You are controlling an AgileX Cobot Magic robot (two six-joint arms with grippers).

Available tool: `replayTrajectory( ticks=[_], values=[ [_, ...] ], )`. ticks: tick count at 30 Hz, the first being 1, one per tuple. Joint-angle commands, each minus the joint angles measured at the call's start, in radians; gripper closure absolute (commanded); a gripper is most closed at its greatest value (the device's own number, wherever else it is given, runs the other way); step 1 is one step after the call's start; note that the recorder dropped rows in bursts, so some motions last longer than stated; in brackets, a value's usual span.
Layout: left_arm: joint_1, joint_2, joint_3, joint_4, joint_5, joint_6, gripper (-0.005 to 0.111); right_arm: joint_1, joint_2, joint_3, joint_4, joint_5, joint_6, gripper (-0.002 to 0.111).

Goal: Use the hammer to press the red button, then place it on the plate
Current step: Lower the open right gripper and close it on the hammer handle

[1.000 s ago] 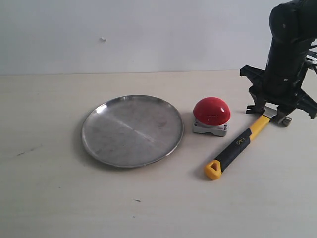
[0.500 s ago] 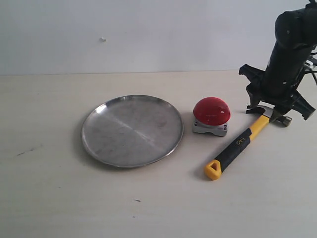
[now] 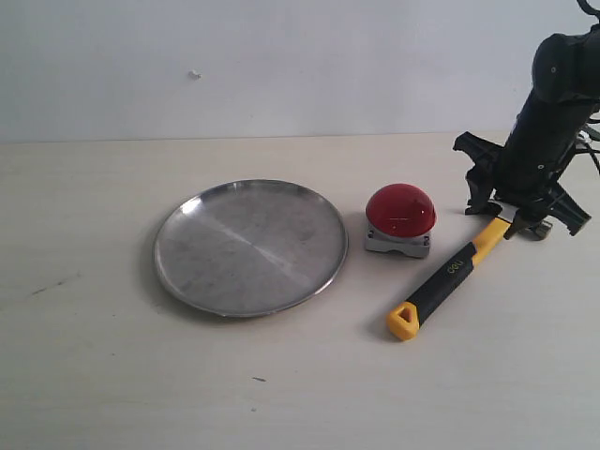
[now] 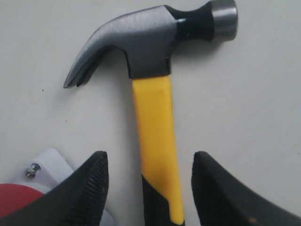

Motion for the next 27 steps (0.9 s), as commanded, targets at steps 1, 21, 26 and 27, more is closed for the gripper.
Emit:
replayTrajectory(
  ticks=[1,21,26,27],
  values=[
    [0.0,-0.007,0.0,-0.005,-0.002,0.002,0.107,-0.006,0.04,-0.055,0.004,0.018,-0.04,0.055],
    [0.0,-0.007,0.0,-0.005,-0.002,0.002,0.107,-0.07,0.099,-0.133,0.012,0.09,-0.124,0.055],
    [0.0,-0.007,0.0,-0.005,-0.002,0.002,0.107,-0.07,0.105,-0.134,0.017,0.075,-0.126,0.055],
    [0.0,-0.007,0.0,-0.005,-0.002,0.002,0.107,-0.07,0.108,-0.134,0.02,0.075,-0.126,0.055]
  ],
)
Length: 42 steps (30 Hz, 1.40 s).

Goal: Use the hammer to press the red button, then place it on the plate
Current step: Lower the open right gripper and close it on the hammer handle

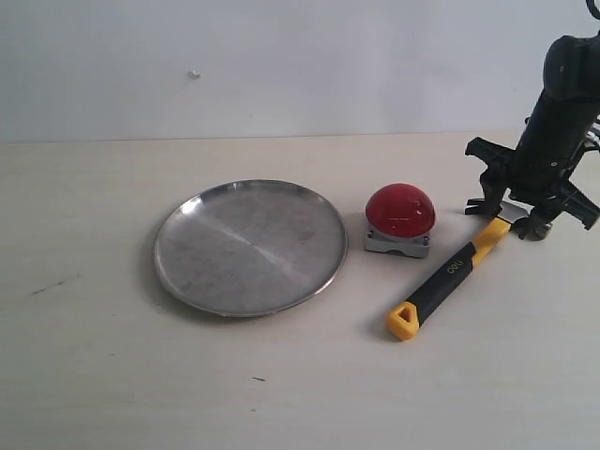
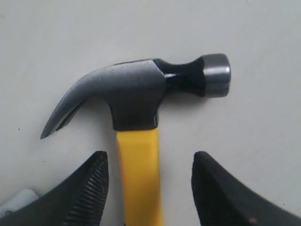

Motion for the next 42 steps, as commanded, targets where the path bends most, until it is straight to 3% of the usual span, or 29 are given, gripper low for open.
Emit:
replayTrajectory(
  ticks=[1,37,42],
  values=[
    [0.0,-0.007,0.0,-0.005,-0.002,0.002,0.107,-0.004,0.011,-0.009,0.014,-0.011,-0.016,0.055],
    [0.0,-0.007,0.0,-0.005,-0.002,0.002,0.107,-0.027,0.08,-0.009,0.069,-0.061,-0.096,0.056],
    [0.0,-0.007,0.0,-0.005,-0.002,0.002,0.107,-0.027,0.08,-0.009,0.069,-0.058,-0.118,0.072]
  ],
)
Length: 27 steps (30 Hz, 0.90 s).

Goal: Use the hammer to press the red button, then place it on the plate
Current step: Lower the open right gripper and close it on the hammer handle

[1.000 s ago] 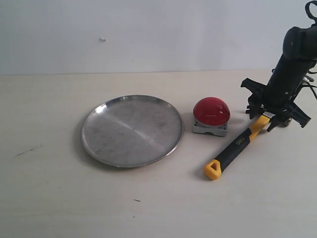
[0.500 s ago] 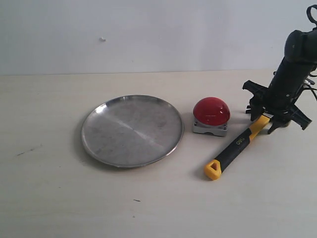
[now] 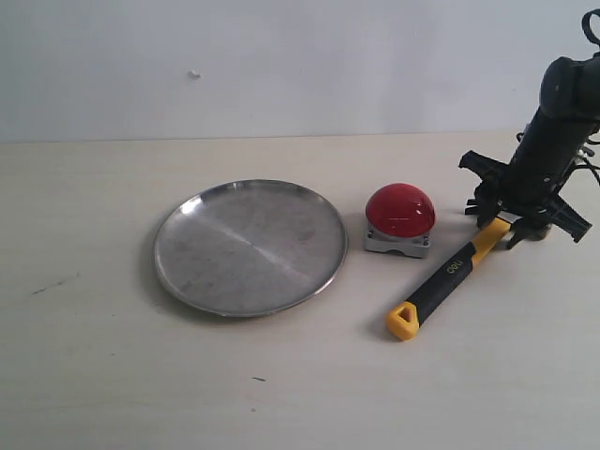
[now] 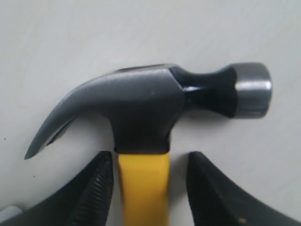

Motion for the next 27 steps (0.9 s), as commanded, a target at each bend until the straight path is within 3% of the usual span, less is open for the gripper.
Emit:
replayTrajectory(
  ticks=[1,5,8,27],
  values=[
    [0.0,-0.007,0.0,-0.005,-0.002,0.002,0.107,-0.006,0.013,-0.003,-0.01,-0.005,-0.02,0.077],
    [0.0,-0.007,0.0,-0.005,-0.002,0.002,0.107,-0.006,0.013,-0.003,-0.008,0.002,-0.022,0.099],
    [0.0,-0.007,0.0,-0.005,-0.002,0.002,0.107,-0.006,0.013,-0.003,-0.008,0.006,-0.04,0.108],
    [0.0,-0.007,0.0,-0.005,-0.002,0.002,0.107,-0.006,0.013,-0.003,-0.007,0.013,-0.04,0.108]
  ],
)
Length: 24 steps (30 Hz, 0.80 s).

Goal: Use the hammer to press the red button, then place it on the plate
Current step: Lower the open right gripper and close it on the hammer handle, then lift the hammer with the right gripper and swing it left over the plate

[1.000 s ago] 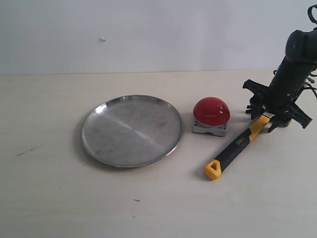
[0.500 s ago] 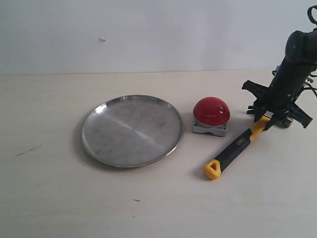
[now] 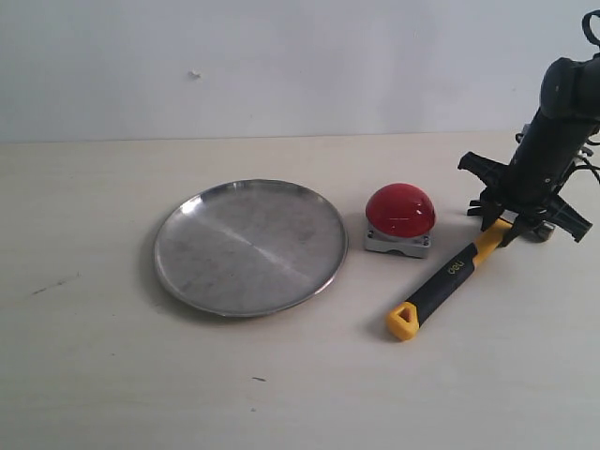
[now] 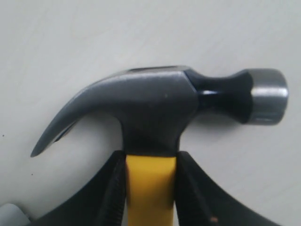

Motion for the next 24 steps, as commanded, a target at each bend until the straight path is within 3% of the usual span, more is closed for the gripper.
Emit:
replayTrajectory(
  ticks=[1,24],
  values=[
    [0.0,-0.007,0.0,-0.005,-0.002,0.002,0.107,-0.006,0.009,-0.003,-0.007,0.011,-0.009,0.108],
    [0.0,-0.007,0.0,-0.005,-0.002,0.002,0.107,-0.006,0.009,-0.003,-0.048,-0.006,-0.026,0.108]
  ],
)
